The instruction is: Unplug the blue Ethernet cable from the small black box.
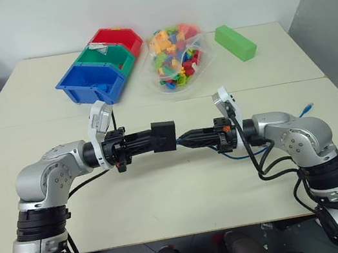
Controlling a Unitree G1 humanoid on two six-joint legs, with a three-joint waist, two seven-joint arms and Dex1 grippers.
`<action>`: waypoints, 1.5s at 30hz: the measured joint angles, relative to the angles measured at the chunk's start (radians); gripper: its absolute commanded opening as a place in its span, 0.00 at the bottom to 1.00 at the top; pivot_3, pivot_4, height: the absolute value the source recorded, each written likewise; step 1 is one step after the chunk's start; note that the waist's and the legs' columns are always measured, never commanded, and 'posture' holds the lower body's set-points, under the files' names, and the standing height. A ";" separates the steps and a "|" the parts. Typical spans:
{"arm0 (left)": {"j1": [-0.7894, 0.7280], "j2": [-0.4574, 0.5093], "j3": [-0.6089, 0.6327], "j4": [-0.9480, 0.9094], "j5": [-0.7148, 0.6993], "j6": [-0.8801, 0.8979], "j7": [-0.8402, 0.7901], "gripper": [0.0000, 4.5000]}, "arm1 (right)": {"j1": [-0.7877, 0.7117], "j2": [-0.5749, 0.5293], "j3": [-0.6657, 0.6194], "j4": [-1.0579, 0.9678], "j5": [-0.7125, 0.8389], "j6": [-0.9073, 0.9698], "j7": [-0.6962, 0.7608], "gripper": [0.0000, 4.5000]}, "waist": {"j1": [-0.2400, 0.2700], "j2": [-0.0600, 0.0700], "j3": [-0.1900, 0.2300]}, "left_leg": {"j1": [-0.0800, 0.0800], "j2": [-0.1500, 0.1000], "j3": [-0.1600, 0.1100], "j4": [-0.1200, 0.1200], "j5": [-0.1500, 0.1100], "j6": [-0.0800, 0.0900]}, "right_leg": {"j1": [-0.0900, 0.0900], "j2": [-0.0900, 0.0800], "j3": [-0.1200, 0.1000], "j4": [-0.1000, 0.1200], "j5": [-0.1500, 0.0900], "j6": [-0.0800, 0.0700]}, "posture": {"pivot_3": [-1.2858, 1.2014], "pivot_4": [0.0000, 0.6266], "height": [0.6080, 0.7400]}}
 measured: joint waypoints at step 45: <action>0.066 0.016 0.029 -0.031 -0.031 0.017 0.019 0.17 | 0.103 0.023 -0.086 -0.041 0.163 0.063 -0.175 0.49 | -0.004 0.000 0.000 | -0.001 0.000 0.000 -0.001 0.000 0.000 | -0.001 0.000 0.000 -0.001 0.000 0.001 | 0.52 0.24 1.00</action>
